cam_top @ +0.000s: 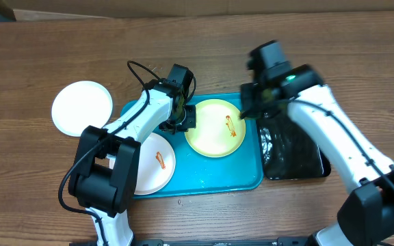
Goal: Clean dirty plates on tray and stack at the side
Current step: 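Lift the sponge and move it over the yellow plate, then scrub the yellow plate with the sponge in the right gripper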
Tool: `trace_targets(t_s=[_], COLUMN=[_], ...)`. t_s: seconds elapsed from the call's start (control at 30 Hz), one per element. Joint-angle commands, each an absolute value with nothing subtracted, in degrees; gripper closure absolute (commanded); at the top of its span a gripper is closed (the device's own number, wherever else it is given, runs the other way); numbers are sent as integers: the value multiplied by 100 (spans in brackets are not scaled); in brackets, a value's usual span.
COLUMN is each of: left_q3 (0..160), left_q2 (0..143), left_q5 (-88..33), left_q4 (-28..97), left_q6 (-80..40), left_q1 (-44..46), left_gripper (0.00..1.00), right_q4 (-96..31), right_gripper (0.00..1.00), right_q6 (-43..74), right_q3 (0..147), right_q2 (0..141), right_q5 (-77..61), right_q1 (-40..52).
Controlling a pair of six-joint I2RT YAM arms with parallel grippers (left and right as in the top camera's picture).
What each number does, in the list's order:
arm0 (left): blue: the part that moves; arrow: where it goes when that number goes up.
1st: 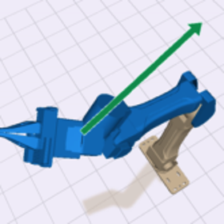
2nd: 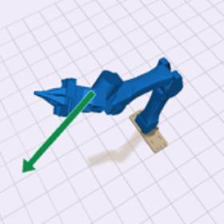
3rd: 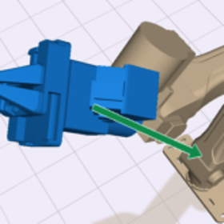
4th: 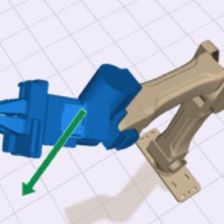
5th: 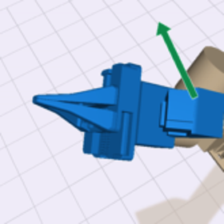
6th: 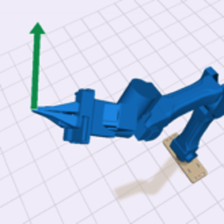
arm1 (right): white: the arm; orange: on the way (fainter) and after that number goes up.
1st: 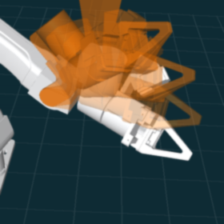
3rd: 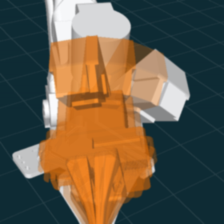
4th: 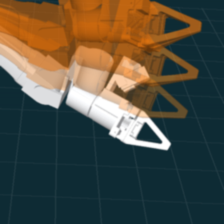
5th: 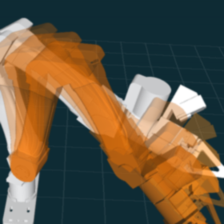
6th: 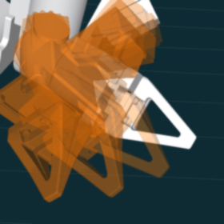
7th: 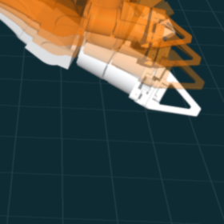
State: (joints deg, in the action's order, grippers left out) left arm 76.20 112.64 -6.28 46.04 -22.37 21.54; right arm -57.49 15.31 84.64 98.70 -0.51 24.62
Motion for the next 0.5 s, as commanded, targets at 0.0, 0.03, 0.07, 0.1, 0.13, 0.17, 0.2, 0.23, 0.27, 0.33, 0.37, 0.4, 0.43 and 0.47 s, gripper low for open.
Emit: trace_targets(t_s=[0.0,0.03,0.07,0.1,0.13,0.17,0.2,0.23,0.27,0.33,0.37,0.4,0.43,0.47], left_q3=[7612,7612,7612,7612,7612,7612,7612,7612,7612,7612,7612,7612,7612,7612], left_q2=[11314,11314,11314,11314,11314,11314,11314,11314,11314,11314,11314,11314,11314,11314], left_q5=[-716,-714,-714,-714,-714,-714,-714,-714,-714,-716,-714,-716,-714,-714], left_q4=[4637,4641,4644,4644,4644,4644,4644,4644,4644,4644,4644,4644,4644,4644], left_q6=[-2294,-2292,-2292,-2294,-2294,-2292,-2292,-2292,-2292,-2292,-2292,-2292,-2292,-2294], left_q1=[2145,2145,2145,2145,2145,2143,2145,2145,2145,2143,2145,2143,2143,2145], left_gripper=[96,96,96,96,96,96,96,96,96,96,96,96,96,96], right_q4=[-5638,-5621,-5607,-5603,-5601,-5599,-5596,-5594,-5586,-5575,-5566,-5557,-5555,-5557], right_gripper=[96,96,96,96,96,96,96,96,96,96,96,96,96,96], right_q6=[1675,1678,1678,1678,1678,1675,1675,1675,1675,1675,1675,1675,1673,1675], right_q3=[8624,8621,8621,8621,8621,8621,8621,8621,8621,8621,8621,8621,8621,8621], right_q2=[10047,10134,10221,10333,10425,10521,10624,10711,10794,10975,11056,11150,11229,11303], right_q5=[961,1120,1278,1439,1557,1640,1710,1717,1712,1708,1699,1675,1640,1621], right_q1=[2864,2963,3046,3124,3175,3214,3236,3242,3240,3240,3240,3240,3240,3240])
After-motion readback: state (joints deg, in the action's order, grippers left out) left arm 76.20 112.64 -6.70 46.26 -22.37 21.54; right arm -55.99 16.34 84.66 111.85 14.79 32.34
